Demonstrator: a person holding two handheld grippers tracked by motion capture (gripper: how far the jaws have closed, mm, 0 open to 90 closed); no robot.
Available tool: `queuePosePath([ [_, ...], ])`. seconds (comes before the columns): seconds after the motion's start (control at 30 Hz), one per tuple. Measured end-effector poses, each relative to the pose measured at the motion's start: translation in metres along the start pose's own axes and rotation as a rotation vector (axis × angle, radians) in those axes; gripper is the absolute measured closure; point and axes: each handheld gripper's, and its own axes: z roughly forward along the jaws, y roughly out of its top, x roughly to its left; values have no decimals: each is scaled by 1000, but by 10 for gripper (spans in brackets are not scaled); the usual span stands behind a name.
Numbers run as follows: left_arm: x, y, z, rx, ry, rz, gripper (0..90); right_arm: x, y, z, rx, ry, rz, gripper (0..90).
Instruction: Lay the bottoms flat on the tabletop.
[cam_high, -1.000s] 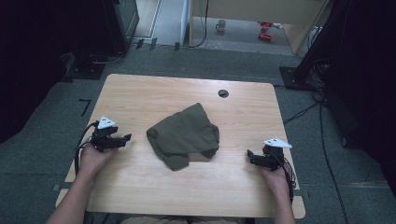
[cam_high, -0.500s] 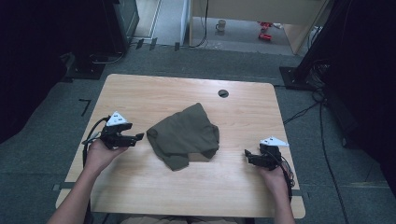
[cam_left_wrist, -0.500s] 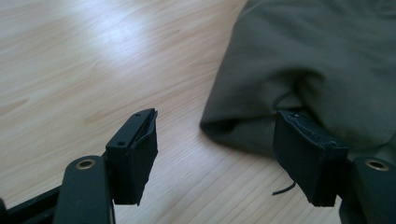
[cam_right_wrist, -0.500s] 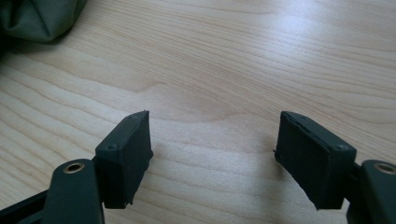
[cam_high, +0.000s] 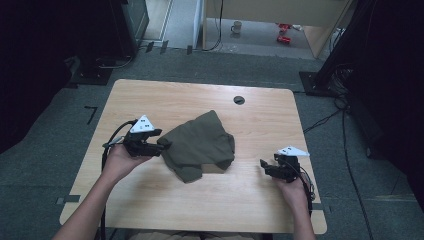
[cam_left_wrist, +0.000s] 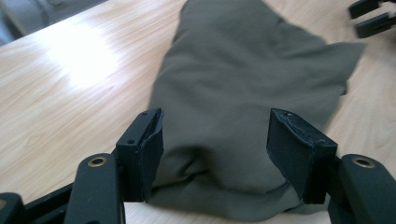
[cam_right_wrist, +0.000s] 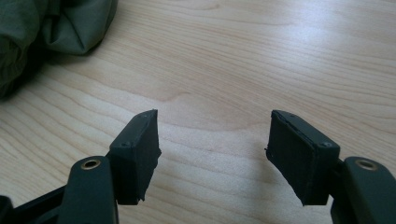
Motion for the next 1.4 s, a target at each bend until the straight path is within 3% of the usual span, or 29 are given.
queuePosePath([
  [0.23, -21, 20, 14, 6, -68, 53, 372, 3, 1, 1, 11, 9, -11, 359],
  [0.57, -49, 29, 38, 31, -147, 126, 372, 5, 1, 1, 18, 25, -28, 366],
  [0.87, -70, 26, 65, 39, -225, 129, 352, 3, 1, 1, 18, 22, -27, 366],
  [1.23, -92, 20, 91, 61, -226, 164, 248, 1, 1, 1, 18, 17, -22, 366],
  [1.4, -97, 13, 107, 76, -236, 149, 232, 2, 1, 1, 22, 15, -28, 366],
])
